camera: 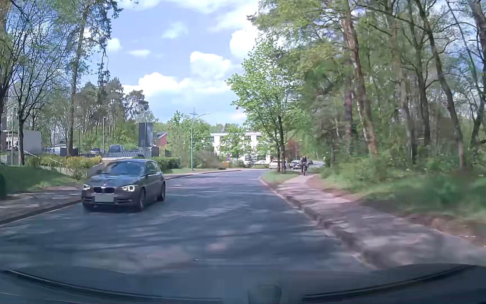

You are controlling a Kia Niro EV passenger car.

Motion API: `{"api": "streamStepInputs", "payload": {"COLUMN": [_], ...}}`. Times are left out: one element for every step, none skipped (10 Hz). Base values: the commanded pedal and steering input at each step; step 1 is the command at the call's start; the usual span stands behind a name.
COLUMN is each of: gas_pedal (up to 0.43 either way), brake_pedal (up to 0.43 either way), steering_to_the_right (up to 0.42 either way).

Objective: Follow the waypoints while adhering to traffic rules and regulations

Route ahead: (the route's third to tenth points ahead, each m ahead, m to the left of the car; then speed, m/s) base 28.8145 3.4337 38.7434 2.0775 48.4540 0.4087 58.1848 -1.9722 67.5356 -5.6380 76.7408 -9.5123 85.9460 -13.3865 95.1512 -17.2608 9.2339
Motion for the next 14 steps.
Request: {"api": "streamStepInputs", "payload": {"gas_pedal": [0.118, 0.118, 0.118, 0.118, 0.118, 0.118, 0.118, 0.118, 0.118, 0.118, 0.098, 0.067, 0.059, 0.059], "brake_pedal": [0.000, 0.000, 0.000, 0.000, 0.000, 0.000, 0.000, 0.000, 0.000, 0.000, 0.000, 0.000, 0.000, 0.000], "steering_to_the_right": [-0.007, -0.007, -0.007, -0.006, -0.005, -0.005, -0.005, -0.004, -0.004, -0.004, -0.002, -0.002, -0.002, -0.001]}}
